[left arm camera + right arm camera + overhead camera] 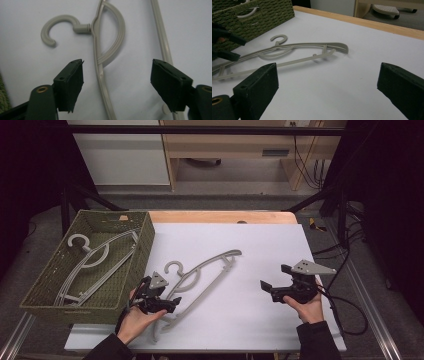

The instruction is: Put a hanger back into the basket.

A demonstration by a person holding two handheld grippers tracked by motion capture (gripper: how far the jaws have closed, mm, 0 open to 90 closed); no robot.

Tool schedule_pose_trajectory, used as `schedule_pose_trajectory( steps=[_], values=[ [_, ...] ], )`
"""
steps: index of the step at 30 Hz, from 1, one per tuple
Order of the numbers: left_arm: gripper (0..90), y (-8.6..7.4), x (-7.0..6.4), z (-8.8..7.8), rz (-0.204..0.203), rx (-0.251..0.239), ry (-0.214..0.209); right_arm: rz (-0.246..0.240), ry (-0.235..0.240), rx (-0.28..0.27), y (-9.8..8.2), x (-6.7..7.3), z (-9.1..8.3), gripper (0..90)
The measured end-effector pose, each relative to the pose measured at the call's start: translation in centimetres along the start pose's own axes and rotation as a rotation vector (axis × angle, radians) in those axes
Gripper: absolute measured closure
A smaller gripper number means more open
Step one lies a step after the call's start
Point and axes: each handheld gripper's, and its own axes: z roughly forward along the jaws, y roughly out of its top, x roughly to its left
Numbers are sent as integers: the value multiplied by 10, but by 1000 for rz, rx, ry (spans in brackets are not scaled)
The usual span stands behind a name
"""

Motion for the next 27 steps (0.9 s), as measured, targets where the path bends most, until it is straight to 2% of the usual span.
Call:
schedule_pose_trajectory(
  steps=[4,5,8,12,21,27],
  values=[
    [351,-3,3,8,-53,51,6,-2,-5,1,0,1,1,37],
    [372,-4,4,9,-48,62,3,0,-3,4,0,1,2,37],
    [432,-5,5,12,-76,82,23,-7,-2,10,0,1,2,37],
    [506,-7,7,19,-69,122,33,-8,-1,12,0,2,3,36],
    [670,-6,10,20,-73,140,47,-8,1,23,0,2,4,35],
    [733,-3,6,20,-69,181,54,-12,4,25,0,3,4,34]
  ],
)
